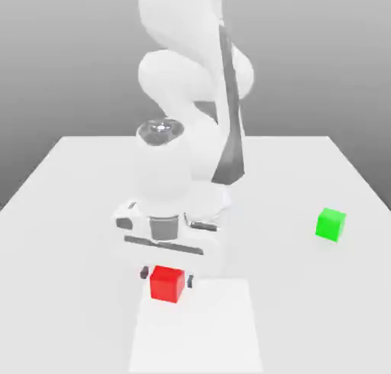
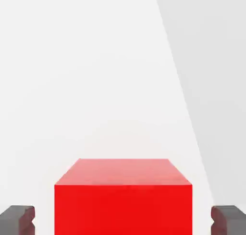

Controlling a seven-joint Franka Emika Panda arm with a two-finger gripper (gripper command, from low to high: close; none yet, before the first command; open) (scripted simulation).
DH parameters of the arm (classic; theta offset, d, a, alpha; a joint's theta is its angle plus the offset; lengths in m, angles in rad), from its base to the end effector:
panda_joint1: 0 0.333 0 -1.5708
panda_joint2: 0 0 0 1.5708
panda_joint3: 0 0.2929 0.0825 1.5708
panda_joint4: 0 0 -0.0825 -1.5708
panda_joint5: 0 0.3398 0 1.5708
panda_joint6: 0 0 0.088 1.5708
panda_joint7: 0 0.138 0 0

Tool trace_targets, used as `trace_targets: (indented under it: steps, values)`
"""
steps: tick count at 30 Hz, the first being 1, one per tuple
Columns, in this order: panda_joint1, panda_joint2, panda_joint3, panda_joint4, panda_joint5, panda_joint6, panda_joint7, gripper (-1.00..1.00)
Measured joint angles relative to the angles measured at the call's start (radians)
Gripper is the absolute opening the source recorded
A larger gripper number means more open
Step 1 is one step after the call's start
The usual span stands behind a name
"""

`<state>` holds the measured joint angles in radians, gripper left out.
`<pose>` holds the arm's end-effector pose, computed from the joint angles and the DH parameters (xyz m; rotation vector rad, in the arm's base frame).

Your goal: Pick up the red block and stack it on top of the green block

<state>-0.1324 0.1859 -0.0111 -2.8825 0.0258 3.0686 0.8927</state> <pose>0.3266 -0.0496 0.1348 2.7092 -1.5905 0.0004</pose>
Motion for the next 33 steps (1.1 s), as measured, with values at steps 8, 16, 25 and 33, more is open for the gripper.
trace_targets:
  steps: [8, 16, 25, 33]
  values:
    - [0.006, -0.093, -0.009, -0.013, -0.013, -0.079, 0.010, -1.00]
    - [0.105, -0.304, 0.048, -0.039, 0.001, -0.263, -0.003, -1.00]
    - [0.442, -0.377, 0.260, -0.034, 0.119, -0.332, -0.094, -1.00]
    - [0.751, -0.435, 0.440, -0.031, 0.218, -0.388, -0.171, -1.00]
